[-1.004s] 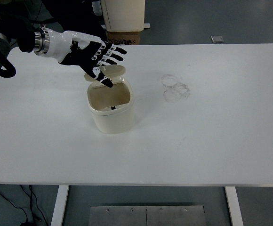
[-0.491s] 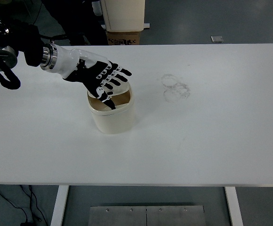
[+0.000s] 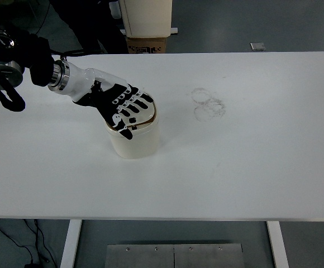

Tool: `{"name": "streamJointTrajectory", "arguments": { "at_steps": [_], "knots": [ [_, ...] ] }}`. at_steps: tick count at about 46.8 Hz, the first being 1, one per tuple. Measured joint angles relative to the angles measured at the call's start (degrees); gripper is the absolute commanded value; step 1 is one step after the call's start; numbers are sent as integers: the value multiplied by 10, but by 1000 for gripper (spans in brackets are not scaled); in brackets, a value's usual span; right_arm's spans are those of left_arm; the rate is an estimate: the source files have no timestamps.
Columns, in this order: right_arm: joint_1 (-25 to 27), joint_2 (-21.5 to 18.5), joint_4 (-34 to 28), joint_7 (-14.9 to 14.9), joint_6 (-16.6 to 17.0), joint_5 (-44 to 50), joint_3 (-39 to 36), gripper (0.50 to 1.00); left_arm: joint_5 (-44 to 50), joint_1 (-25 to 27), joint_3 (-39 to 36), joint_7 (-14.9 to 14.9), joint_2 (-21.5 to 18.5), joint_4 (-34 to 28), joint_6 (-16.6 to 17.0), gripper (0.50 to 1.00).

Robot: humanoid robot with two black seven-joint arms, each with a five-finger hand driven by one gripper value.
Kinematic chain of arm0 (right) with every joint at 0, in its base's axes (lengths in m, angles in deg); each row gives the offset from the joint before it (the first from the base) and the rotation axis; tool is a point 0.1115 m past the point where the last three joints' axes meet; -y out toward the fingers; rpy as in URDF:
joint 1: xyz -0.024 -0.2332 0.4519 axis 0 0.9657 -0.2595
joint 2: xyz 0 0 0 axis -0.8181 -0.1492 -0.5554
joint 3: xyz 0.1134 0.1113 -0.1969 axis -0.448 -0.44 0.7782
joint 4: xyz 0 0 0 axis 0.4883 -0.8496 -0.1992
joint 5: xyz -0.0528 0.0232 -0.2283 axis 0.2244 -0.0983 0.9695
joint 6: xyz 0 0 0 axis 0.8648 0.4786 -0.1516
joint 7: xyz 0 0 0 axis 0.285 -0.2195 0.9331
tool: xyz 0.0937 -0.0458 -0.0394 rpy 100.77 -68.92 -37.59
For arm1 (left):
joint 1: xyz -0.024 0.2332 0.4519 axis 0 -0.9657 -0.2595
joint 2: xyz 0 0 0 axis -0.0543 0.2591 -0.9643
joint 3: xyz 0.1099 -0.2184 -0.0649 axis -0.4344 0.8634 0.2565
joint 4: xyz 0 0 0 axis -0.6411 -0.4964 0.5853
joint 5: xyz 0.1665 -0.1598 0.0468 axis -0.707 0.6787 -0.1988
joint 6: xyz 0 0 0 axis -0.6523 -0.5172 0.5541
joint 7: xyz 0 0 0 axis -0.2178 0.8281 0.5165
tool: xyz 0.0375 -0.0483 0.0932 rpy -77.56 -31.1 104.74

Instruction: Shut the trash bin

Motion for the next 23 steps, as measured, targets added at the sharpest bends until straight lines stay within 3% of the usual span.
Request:
{"name": "streamJointTrajectory", "arguments": {
  "at_steps": [23],
  "knots": [
    [0, 0, 0, 0, 0, 0, 0, 991, 1, -2, -15, 0, 3, -1, 0, 1000]
  ]
}}
